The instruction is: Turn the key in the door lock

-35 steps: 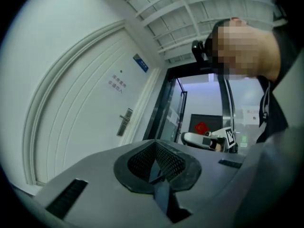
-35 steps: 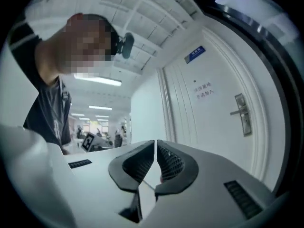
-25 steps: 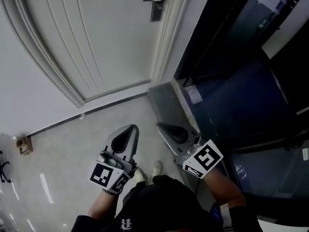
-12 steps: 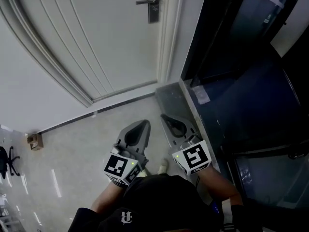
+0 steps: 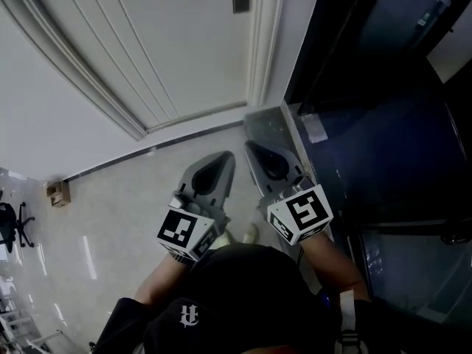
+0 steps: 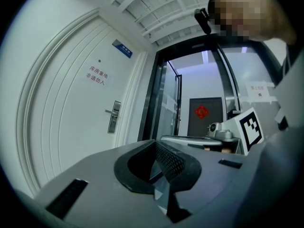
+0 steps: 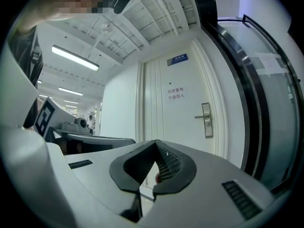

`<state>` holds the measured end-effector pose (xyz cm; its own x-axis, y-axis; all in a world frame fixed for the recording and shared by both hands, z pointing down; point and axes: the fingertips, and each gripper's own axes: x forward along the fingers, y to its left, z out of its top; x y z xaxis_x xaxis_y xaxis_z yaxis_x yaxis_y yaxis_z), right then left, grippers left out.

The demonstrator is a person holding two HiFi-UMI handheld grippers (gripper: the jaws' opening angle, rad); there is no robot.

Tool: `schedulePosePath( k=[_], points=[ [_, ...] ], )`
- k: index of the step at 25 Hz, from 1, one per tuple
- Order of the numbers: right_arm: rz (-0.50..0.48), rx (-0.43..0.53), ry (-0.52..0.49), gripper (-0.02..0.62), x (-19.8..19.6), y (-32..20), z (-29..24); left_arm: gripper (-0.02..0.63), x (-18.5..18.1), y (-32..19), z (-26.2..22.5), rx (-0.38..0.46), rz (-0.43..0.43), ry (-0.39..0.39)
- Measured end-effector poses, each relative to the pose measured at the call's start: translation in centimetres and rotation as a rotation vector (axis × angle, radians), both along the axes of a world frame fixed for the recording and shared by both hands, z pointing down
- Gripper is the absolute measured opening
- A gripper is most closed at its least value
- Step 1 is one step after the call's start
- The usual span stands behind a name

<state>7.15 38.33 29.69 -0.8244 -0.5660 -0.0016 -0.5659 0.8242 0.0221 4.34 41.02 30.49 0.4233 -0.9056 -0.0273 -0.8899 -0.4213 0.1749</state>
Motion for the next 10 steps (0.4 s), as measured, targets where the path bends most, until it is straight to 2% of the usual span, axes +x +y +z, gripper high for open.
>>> schedulePosePath(
  k=[10],
  points=[
    [-0.017, -0.031, 0.025, 0.014, -1.2, 1.6, 0.5, 0.006, -0.9, 1.4, -0.5, 0.015, -0.006, 0.026]
  ],
)
